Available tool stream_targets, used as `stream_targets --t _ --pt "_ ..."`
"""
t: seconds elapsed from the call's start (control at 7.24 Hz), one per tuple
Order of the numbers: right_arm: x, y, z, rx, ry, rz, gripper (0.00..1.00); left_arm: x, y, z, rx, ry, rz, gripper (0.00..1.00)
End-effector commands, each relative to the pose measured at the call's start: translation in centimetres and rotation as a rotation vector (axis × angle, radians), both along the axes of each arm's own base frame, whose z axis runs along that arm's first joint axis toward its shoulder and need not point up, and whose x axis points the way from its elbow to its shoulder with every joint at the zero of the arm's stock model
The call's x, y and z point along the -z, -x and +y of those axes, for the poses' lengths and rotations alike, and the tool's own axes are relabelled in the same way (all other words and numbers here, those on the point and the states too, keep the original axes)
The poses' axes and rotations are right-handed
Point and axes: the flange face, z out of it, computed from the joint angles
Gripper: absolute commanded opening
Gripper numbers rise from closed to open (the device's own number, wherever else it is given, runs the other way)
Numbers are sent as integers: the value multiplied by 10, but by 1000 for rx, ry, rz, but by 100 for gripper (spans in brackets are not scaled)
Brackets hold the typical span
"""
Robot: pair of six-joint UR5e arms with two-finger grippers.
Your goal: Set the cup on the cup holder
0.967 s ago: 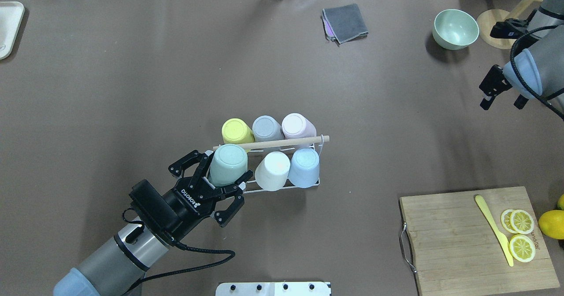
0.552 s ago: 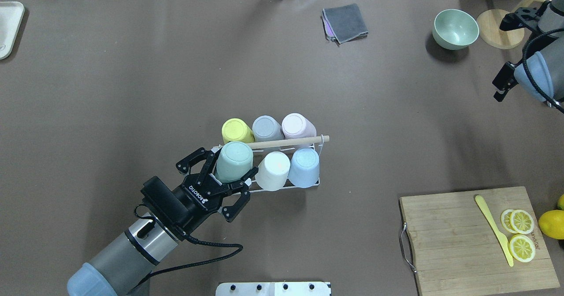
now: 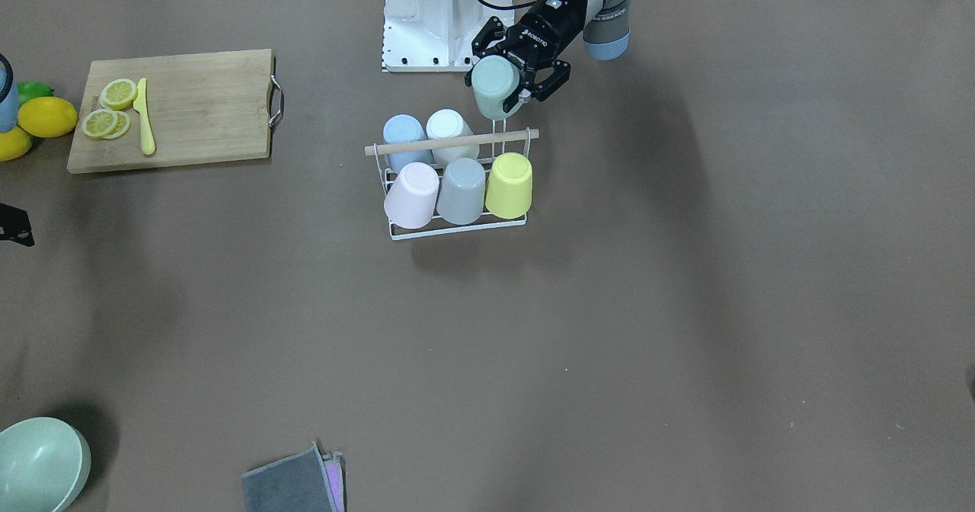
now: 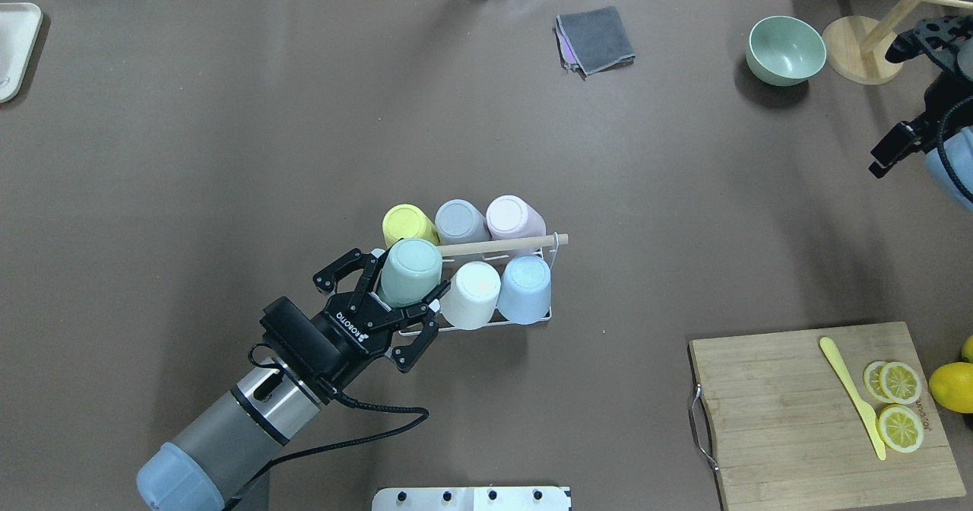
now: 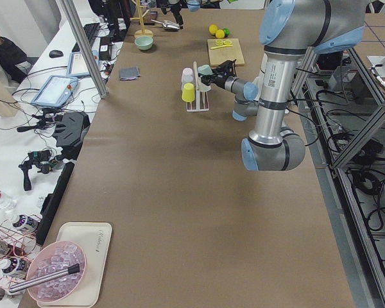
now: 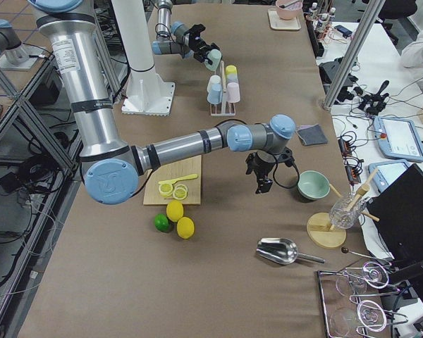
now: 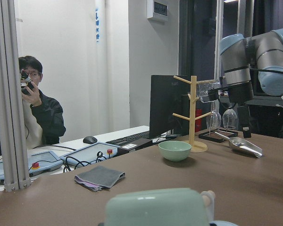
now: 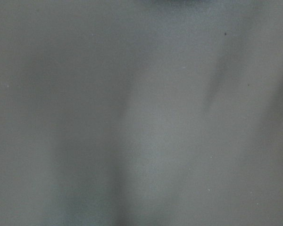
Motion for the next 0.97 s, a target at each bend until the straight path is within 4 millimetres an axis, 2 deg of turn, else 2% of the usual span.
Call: stream_targets --t 0.0,0.14,0.69,0.83 --pt "-18 -11 29 -12 9 -3 99 -6 -7 -2 1 2 -14 0" --pt "-29 -19 44 -19 27 3 99 -6 -10 -2 1 3 -17 0" --pt "-87 -89 91 -126 106 18 98 -8 -12 -2 -1 4 -21 0" --pt "-101 -103 102 -150 103 19 98 -10 -13 -1 -2 3 -23 39"
